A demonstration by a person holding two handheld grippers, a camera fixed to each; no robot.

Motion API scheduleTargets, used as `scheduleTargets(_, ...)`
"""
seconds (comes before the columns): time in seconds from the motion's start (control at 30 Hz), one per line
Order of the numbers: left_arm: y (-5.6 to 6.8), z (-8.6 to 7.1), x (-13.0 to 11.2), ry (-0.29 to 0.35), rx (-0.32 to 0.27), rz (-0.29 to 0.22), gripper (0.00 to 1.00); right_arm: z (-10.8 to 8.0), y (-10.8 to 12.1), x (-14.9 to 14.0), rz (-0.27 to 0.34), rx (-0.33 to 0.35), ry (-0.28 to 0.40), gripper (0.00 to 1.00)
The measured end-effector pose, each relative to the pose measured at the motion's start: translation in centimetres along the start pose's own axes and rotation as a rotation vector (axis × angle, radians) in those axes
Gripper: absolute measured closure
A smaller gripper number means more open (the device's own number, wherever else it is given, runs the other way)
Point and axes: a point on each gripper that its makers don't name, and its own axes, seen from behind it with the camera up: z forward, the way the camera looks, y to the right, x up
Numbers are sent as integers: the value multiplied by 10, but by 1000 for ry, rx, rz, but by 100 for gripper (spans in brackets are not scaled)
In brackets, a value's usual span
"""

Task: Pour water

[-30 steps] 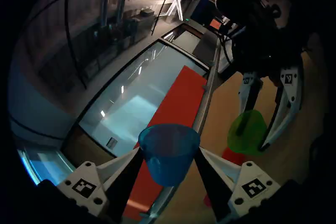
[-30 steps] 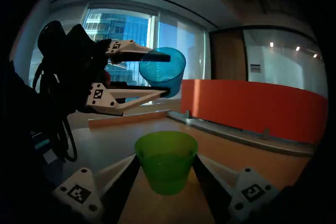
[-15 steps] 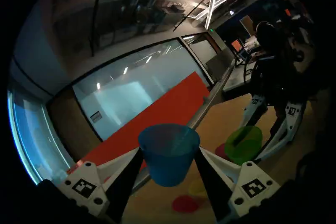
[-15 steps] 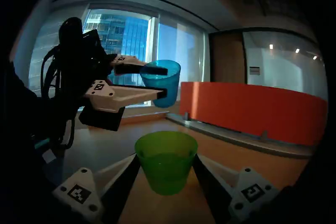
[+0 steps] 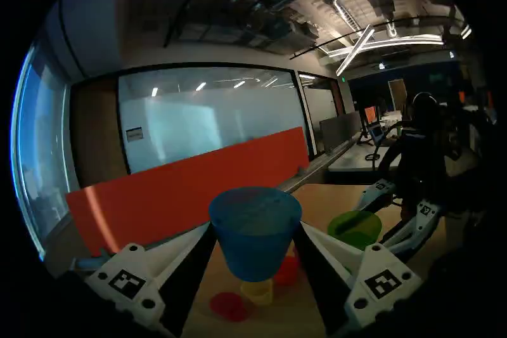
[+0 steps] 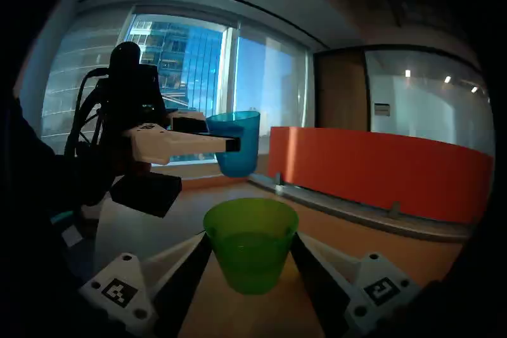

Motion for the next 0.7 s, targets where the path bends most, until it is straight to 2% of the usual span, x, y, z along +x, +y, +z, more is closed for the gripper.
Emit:
scheduleTargets(0.17, -1, 3, -6, -2, -19, -100, 17, -1, 2, 3, 0, -7, 1, 13)
scheduleTargets(0.27, -4, 3, -11, -9, -18, -134, 17, -3, 3, 3, -1, -11, -1, 13)
scheduleTargets(0.47, -6, 2, -26, -42, -11, -127, 17, -6, 7, 4, 2, -22, -3, 13)
scheduleTargets(0.7, 1, 2, -41, -79, -29, -141, 17, -8, 10, 4, 8, -29, -10, 13)
